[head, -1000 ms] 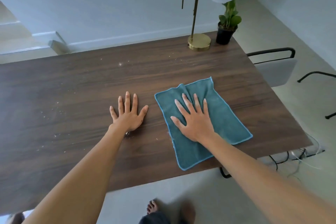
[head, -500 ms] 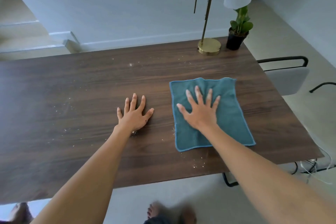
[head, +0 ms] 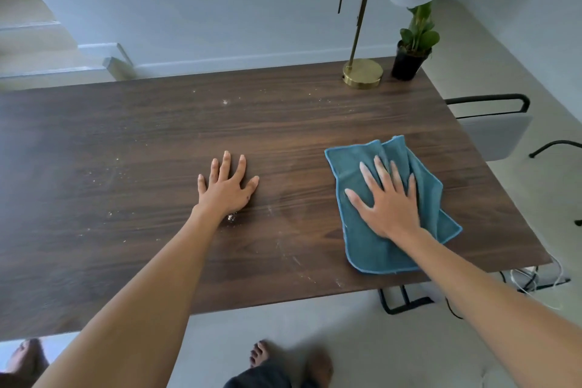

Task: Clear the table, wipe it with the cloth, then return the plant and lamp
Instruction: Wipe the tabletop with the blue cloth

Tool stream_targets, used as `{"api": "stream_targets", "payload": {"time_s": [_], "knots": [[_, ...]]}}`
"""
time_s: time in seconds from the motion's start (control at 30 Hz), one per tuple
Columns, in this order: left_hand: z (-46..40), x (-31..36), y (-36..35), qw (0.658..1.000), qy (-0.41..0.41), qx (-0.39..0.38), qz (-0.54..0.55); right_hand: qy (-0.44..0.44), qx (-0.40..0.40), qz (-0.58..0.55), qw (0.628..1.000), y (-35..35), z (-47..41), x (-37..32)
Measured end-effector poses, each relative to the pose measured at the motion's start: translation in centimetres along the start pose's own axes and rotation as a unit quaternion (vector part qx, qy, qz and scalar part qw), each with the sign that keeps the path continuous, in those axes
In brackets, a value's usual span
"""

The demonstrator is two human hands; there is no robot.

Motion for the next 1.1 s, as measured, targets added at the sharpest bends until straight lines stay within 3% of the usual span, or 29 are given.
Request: {"api": "stream_targets", "payload": {"time_s": [0.13, 0.33, 0.5, 0.63, 0.8, 0.97, 1.1], "knots": [[0.2, 0.0, 0.0, 1.000, 0.002, -0.003, -0.008, -0.058, -0.025, -0.013, 0.998, -0.9, -2.6, -4.6], [0.2, 0.0, 0.3, 1.000, 0.000, -0.002, -0.009, 0.073, 0.001, -0.033, 0.997, -1.2, 2.8, -12.0], [0.4, 0.2, 0.5, 1.000, 0.000, 0.003, -0.009, 0.149, 0.054, -0.087, 0.984, -0.1, 8.1, -5.7], [0.6, 0.2, 0.4, 1.000, 0.004, 0.002, -0.011, 0.056, 0.029, -0.043, 0.997, 0.7, 5.4, 1.1], [0.9, 0.5, -0.1, 1.000, 0.013, -0.013, -0.018, -0.061, -0.011, -0.004, 0.998, -0.5, 0.1, -3.0], [0.8, 0.4, -0.2, 1.000, 0.014, -0.010, -0.017, 0.050, -0.008, -0.013, 0.999, -1.3, 2.5, -10.8], [0.9, 0.5, -0.3, 1.000, 0.019, 0.004, -0.007, 0.161, 0.024, -0.028, 0.986, -0.9, 9.1, -11.2]]}}
Point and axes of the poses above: each hand's wrist, its own z-axis away from the middle knuckle, its own y-axis out of the back of the hand, x = y × z, the point moved 5 cm from there along -z, towards the middle knuckle, and after that the axes turned 9 degrees about x, right-handed, at the moved point
